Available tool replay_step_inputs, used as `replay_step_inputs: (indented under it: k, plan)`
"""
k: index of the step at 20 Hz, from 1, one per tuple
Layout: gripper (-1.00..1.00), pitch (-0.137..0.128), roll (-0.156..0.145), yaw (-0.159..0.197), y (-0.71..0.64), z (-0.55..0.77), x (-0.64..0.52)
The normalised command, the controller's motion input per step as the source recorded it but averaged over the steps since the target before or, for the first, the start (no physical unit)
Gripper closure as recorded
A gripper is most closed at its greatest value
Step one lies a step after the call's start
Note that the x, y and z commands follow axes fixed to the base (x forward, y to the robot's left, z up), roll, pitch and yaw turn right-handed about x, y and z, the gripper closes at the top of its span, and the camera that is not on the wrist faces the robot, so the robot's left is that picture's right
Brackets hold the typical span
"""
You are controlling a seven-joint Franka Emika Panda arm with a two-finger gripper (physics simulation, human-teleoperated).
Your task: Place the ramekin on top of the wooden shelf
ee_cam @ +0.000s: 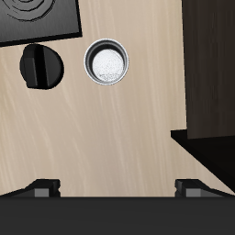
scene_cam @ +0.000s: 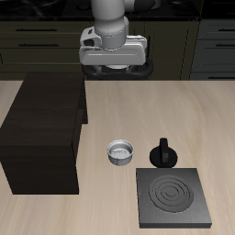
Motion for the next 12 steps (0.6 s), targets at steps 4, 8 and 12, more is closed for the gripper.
replay_step_inputs:
  k: [4, 8, 12]
  plan:
    - [-1.00, 0.035, 0.030, -0.034, 0.03, -0.02, 0.42]
    - [-1.00, -0.024, 0.007, -0.001, 0.09, -0.01, 0.23]
    - [-1.00, -0.045, 0.030, -0.004, 0.13, 0.01, 0.15]
